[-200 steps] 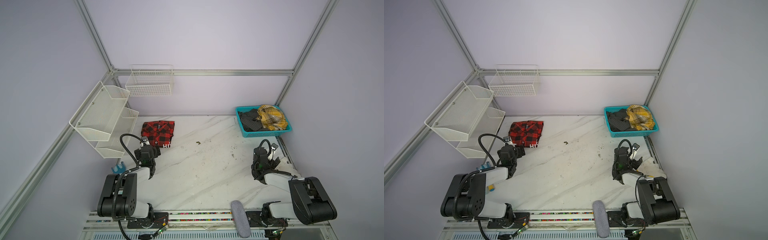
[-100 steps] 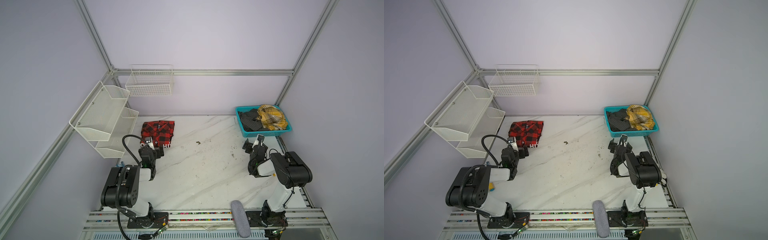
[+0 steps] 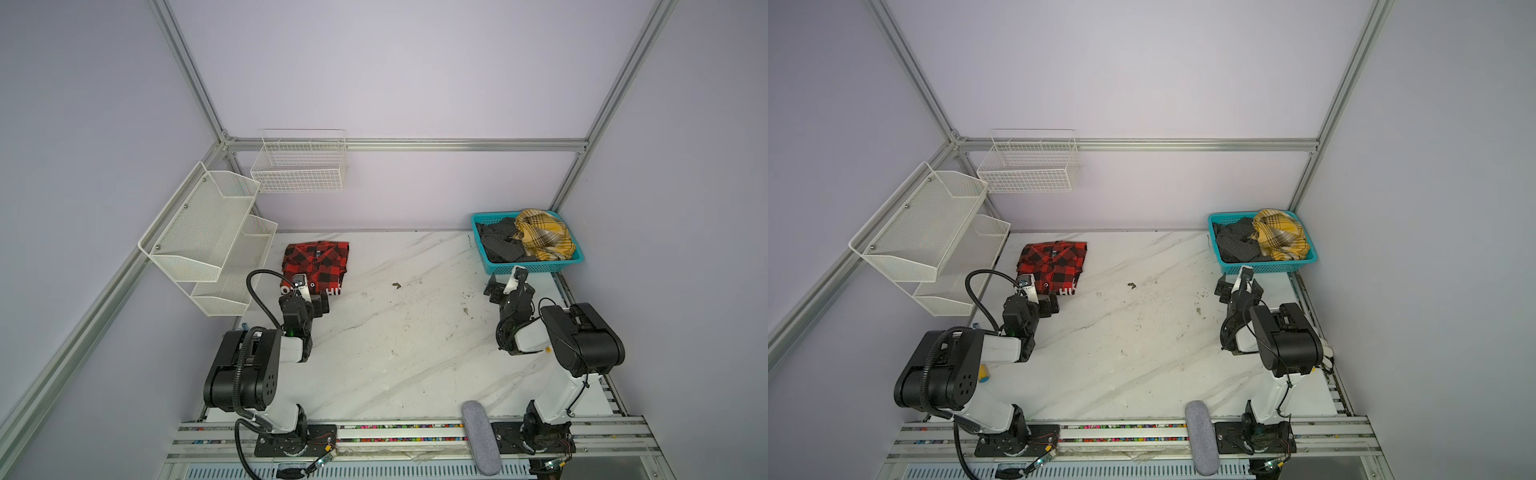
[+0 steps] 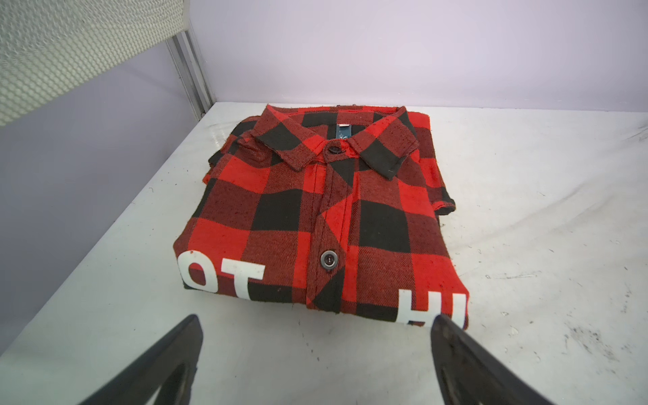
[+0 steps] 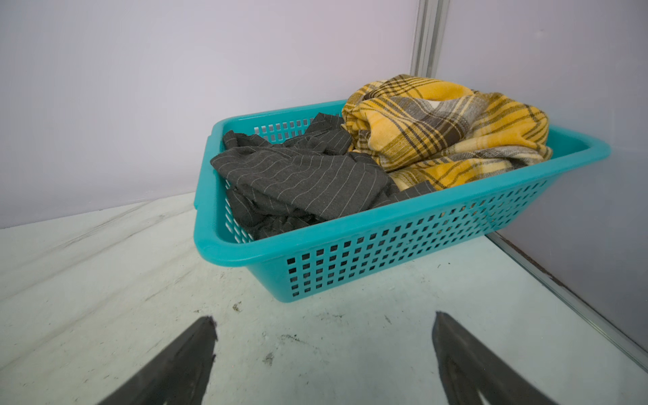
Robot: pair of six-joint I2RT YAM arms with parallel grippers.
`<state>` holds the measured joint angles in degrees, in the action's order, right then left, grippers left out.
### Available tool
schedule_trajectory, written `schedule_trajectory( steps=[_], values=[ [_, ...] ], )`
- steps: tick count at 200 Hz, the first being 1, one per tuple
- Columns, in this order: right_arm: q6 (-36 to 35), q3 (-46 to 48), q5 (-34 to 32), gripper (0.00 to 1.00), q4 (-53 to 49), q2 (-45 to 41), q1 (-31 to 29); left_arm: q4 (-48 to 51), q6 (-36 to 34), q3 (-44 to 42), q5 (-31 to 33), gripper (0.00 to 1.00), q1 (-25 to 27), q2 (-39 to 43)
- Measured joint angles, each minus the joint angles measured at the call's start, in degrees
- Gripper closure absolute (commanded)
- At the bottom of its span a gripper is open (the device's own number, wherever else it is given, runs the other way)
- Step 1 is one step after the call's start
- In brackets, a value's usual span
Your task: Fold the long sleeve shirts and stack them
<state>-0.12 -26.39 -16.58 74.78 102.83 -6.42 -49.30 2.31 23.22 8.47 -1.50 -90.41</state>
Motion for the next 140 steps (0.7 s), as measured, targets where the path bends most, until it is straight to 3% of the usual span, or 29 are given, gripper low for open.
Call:
schedule_trajectory(
  steps=[140],
  values=[
    [-0.4, 0.0, 0.0, 0.03, 0.1, 0.0, 0.0, 0.0, 0.0, 0.0, -0.2, 0.00, 0.0, 0.0]
  ],
)
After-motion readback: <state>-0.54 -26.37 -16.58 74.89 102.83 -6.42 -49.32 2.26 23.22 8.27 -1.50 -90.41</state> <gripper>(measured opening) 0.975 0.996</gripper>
